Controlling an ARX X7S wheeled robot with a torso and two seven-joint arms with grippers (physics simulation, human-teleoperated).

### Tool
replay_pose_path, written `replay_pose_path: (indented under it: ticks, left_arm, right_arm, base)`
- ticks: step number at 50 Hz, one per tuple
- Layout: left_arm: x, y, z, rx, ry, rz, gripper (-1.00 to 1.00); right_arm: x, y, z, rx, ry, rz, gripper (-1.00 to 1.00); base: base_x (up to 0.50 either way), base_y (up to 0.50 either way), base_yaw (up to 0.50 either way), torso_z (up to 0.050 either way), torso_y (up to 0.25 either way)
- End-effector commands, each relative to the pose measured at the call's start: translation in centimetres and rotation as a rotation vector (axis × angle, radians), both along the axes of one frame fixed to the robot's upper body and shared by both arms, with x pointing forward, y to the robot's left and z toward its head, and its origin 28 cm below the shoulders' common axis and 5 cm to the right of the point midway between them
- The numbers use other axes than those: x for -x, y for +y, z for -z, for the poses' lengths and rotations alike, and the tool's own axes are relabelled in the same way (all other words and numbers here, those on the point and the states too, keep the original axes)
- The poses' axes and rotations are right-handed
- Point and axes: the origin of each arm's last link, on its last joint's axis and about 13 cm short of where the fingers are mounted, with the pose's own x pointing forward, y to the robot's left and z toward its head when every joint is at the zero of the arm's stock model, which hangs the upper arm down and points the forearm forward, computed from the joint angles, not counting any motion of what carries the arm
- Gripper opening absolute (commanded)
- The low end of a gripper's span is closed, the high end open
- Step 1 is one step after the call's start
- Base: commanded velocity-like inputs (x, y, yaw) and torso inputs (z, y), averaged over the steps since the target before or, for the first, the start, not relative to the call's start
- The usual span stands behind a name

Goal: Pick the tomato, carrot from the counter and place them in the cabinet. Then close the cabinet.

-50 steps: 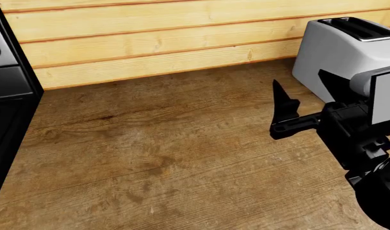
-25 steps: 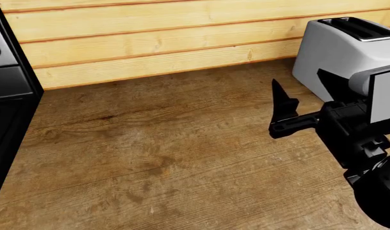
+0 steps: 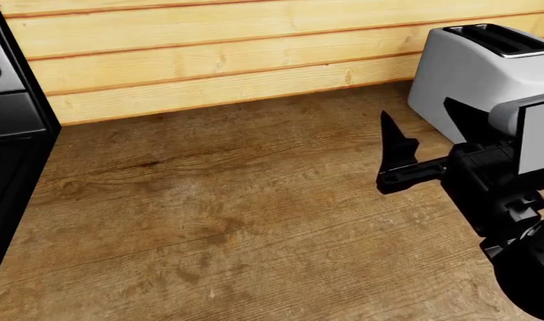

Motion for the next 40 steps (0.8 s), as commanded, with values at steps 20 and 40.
replay_pose_path:
  ticks: [20, 40]
  left_arm:
    - [6.0, 1.1, 7.1, -0.044, -0.173, 0.198, 1.0]
    - [8.2, 1.7, 13.3, -0.099, -0.141, 0.335, 1.0]
  right_arm:
    - [0.5, -0.3, -0.3, 0.001, -0.012, 0.017, 1.0]
    - [0.9, -0.6, -0.2, 0.004, -0.015, 0.032, 1.0]
  base:
    - [0.0, 0.0, 0.0, 0.0, 0.0]
    - [0.0, 0.0, 0.0, 0.0, 0.0]
